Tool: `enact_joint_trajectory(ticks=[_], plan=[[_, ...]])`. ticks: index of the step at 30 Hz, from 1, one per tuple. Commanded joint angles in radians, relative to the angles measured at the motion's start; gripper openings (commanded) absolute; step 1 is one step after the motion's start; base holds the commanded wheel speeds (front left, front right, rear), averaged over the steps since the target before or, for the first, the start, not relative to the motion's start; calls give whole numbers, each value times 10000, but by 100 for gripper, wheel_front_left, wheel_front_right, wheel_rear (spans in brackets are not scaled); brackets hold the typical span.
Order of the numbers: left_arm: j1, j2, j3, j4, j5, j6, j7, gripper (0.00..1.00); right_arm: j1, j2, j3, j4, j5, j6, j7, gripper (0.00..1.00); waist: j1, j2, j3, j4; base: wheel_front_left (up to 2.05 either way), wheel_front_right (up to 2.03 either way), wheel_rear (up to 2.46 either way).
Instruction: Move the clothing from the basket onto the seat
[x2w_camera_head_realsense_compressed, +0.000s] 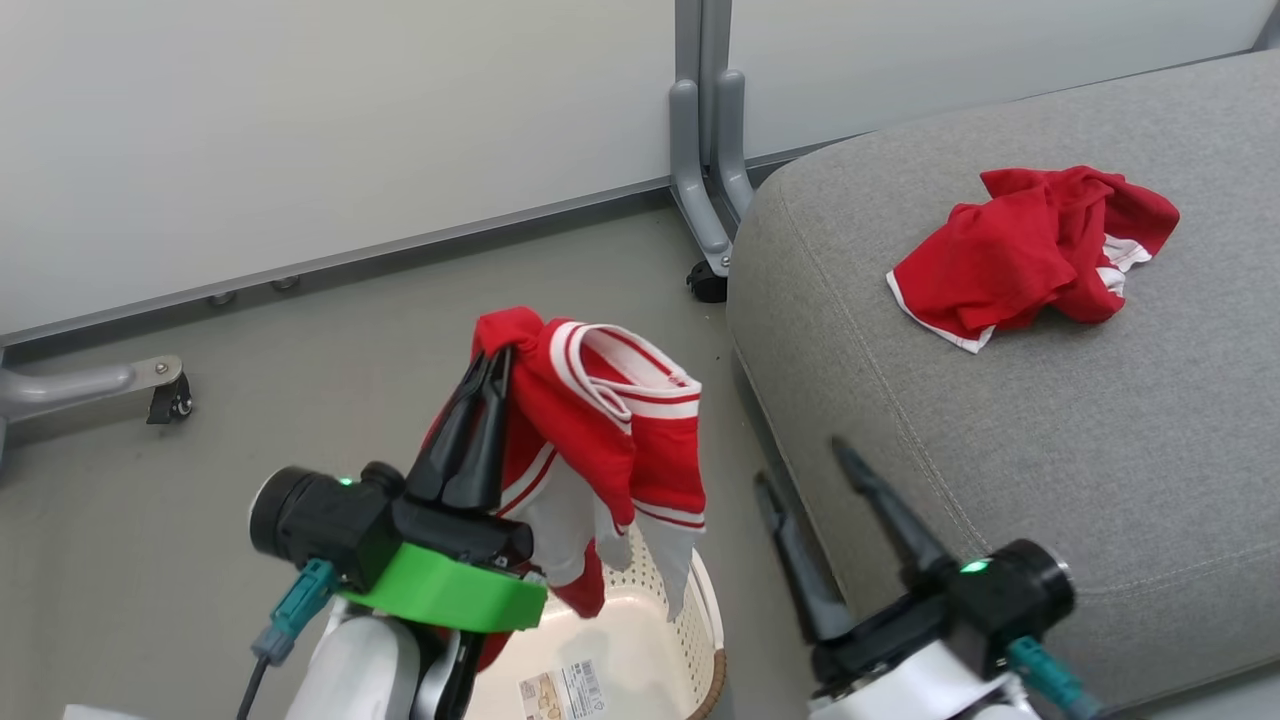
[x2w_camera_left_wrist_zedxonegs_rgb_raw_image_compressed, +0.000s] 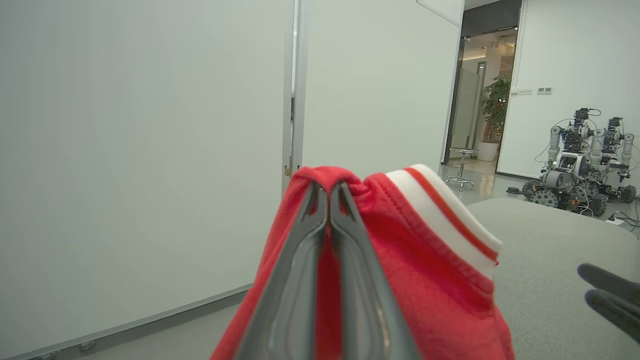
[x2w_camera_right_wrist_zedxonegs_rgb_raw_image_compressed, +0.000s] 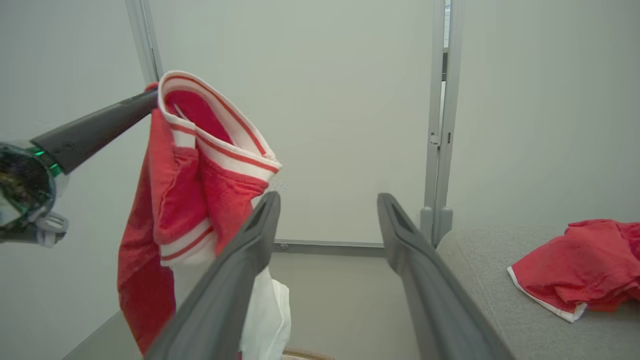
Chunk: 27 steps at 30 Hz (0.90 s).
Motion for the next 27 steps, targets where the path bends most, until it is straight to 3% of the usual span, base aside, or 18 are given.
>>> enact_joint_trajectory(ticks=[1, 9, 18, 27], plan=[[-302, 73, -180, -2, -98, -46, -5, 0, -208, -11, 250, 160, -64, -14, -32, 100, 1, -1, 2, -1, 0, 0, 0], [-1060, 153, -1059, -27, -233, -47, -5, 0, -786, -21, 1323, 795, 374, -16, -31, 100, 1, -1, 53, -85, 0, 0, 0], [-1367, 31, -1708, 63, -248, -46, -5, 0, -1374, -16, 2205, 701, 1068, -16, -32, 100, 1, -1, 96, -203, 0, 0, 0], [-1449, 2, -2225, 29, -321, -47, -5, 0, -1477, -14, 2014, 667, 796, -14, -32, 100, 1, -1, 85, -258, 0, 0, 0]])
